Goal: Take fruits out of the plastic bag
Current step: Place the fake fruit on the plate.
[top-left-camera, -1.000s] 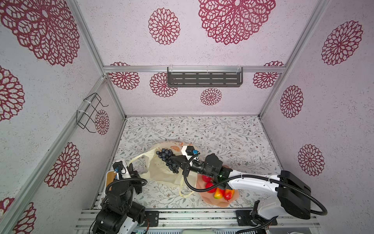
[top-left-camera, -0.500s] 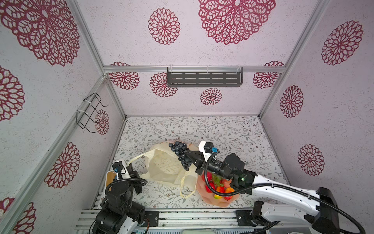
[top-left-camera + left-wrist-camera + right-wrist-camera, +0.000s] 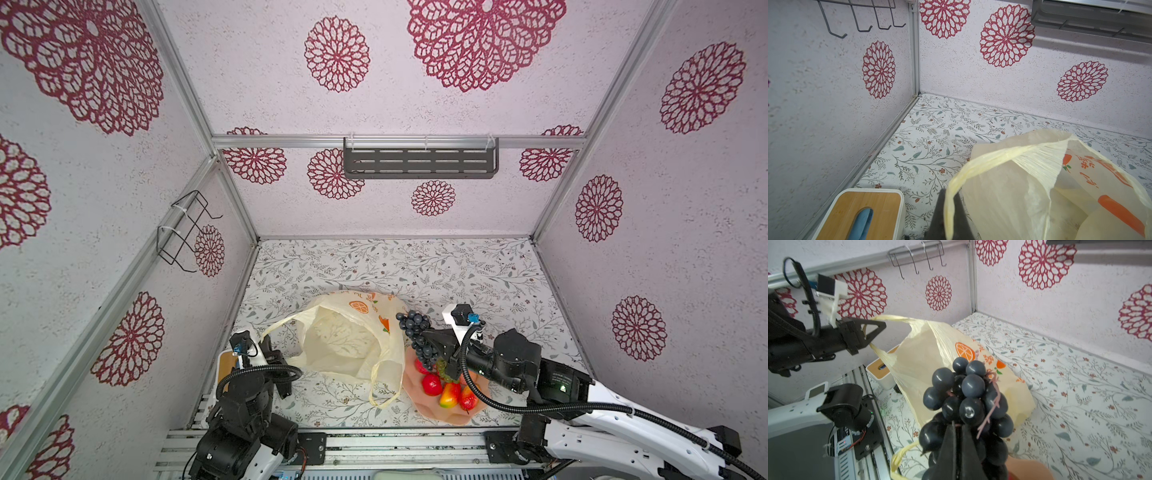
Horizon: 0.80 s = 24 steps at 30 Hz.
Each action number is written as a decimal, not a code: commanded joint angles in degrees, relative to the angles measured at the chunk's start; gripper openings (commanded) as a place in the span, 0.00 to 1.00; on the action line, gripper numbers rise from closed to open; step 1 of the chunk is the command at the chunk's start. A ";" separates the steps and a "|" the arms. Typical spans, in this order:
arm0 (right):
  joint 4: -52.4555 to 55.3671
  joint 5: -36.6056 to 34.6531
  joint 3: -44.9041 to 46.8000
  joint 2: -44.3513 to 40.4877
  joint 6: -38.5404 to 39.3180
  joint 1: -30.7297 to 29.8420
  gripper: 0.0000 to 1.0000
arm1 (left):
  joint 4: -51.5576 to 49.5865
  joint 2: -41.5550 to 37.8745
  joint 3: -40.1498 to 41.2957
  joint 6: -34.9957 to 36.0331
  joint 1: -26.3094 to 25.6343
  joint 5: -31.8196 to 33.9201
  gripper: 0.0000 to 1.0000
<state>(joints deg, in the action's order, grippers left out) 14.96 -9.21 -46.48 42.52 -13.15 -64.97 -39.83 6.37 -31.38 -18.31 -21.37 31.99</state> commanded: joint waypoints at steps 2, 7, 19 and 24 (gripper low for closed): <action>14.92 0.08 -2.69 -2.12 -5.37 -0.33 0.03 | -0.24 0.04 -0.88 -0.21 0.46 -0.20 0.00; 23.75 2.48 -4.88 -3.40 -9.25 -0.33 0.03 | -0.13 0.13 -0.88 -0.11 0.47 -0.59 0.00; 33.12 2.75 -6.22 -6.66 -14.04 -0.33 0.03 | 0.02 0.32 -0.79 -0.05 0.45 -1.55 0.00; 35.87 3.71 -6.70 -6.40 -14.92 -0.33 0.03 | 0.00 0.22 -0.79 0.08 0.45 -1.50 0.00</action>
<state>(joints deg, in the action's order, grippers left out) 49.12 -5.87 -50.85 36.36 -26.17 -64.99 -39.81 6.39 -31.38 -18.28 -21.37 30.76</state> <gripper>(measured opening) 0.052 0.043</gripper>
